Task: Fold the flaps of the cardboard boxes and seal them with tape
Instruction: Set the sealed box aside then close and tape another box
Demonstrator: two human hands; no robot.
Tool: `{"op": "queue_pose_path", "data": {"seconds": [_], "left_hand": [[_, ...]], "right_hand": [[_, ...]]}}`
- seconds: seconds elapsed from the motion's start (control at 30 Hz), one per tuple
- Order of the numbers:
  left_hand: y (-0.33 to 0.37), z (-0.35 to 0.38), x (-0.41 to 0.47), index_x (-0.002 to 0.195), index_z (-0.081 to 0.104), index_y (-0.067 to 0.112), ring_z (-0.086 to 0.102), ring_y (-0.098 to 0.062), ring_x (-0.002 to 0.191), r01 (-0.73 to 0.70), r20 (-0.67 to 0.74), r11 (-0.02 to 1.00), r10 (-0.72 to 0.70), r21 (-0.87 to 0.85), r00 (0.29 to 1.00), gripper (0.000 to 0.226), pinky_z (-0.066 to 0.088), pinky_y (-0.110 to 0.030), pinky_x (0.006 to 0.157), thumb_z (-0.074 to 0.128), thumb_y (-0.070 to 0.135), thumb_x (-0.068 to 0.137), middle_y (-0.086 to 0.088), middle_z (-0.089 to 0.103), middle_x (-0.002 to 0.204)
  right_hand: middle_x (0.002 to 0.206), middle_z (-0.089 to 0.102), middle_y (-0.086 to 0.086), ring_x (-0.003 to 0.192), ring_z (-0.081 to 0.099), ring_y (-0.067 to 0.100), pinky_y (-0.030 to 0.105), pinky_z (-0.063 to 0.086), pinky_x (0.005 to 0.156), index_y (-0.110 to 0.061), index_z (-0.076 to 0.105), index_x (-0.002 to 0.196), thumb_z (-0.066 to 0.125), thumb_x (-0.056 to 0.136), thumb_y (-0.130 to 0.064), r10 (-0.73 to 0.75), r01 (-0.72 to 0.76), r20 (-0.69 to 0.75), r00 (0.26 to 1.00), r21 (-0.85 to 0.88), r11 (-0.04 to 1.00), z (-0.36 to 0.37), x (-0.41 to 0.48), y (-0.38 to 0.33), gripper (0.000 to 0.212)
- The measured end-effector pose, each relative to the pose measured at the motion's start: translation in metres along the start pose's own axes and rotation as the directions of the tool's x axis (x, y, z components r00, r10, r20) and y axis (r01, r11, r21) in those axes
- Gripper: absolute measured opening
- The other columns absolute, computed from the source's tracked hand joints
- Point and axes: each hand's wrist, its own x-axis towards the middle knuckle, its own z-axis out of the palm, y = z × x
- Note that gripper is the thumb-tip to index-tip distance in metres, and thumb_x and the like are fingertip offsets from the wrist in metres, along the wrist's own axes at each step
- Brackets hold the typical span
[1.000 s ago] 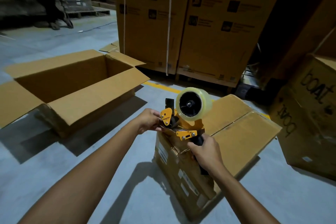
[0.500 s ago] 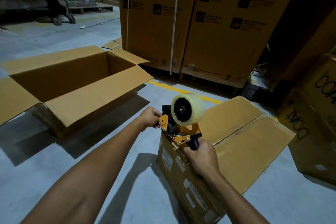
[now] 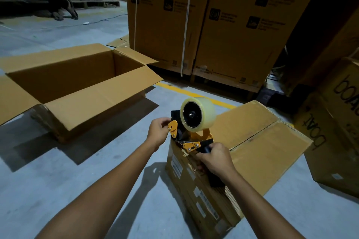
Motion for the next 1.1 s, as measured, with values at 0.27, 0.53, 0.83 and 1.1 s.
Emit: {"op": "queue_pose_path", "data": {"seconds": [0.27, 0.53, 0.83, 1.1], "left_hand": [[-0.016, 0.007, -0.045, 0.115, 0.064, 0.006, 0.065, -0.01, 0.099, 0.032, 0.122, 0.991, -0.016, -0.126, 0.992, 0.051, 0.049, -0.017, 0.077, 0.039, -0.023, 0.082, -0.003, 0.071, 0.109], [-0.025, -0.007, -0.041, 0.147, 0.041, 0.021, 0.045, -0.023, 0.139, -0.137, 0.219, 0.948, 0.075, 0.288, 0.973, 0.073, 0.041, -0.041, 0.109, 0.041, -0.013, 0.083, -0.007, 0.053, 0.146], [-0.002, -0.036, -0.035, 0.155, 0.028, 0.033, 0.027, -0.032, 0.147, -0.485, 0.545, 0.609, 0.101, 0.627, 0.832, 0.092, 0.04, -0.044, 0.105, 0.041, -0.012, 0.075, -0.003, 0.014, 0.166], [0.025, -0.032, -0.043, 0.125, 0.061, 0.018, -0.005, -0.015, 0.153, -0.673, 0.687, 0.329, 0.091, 0.662, 0.721, 0.057, 0.016, -0.052, 0.121, 0.049, -0.005, 0.075, 0.003, 0.039, 0.156]], "right_hand": [[0.074, 0.071, 0.014, 0.071, 0.069, 0.036, 0.053, 0.059, 0.068, -0.007, 0.066, 0.079, 0.065, 0.08, -0.028, -0.053, 0.057, 0.036, 0.998, -0.116, 0.992, 0.013, -0.004, -0.008, 0.021], [0.066, 0.066, 0.01, 0.064, 0.065, 0.034, 0.052, 0.056, 0.062, -0.01, 0.063, 0.072, 0.063, 0.075, -0.037, -0.008, 0.009, 0.06, 0.998, -0.017, 1.0, 0.014, -0.008, -0.008, 0.027], [0.061, 0.065, 0.0, 0.056, 0.06, 0.018, 0.041, 0.05, 0.055, -0.016, 0.069, 0.076, 0.066, 0.088, -0.026, -0.008, 0.019, 0.115, 0.993, -0.088, 0.996, -0.012, -0.048, 0.021, 0.016], [0.073, 0.071, 0.004, 0.068, 0.066, 0.023, 0.039, 0.055, 0.061, -0.018, 0.069, 0.078, 0.067, 0.083, -0.028, 0.031, -0.02, 0.098, 0.995, -0.112, 0.993, -0.016, -0.063, 0.022, 0.012]]}}
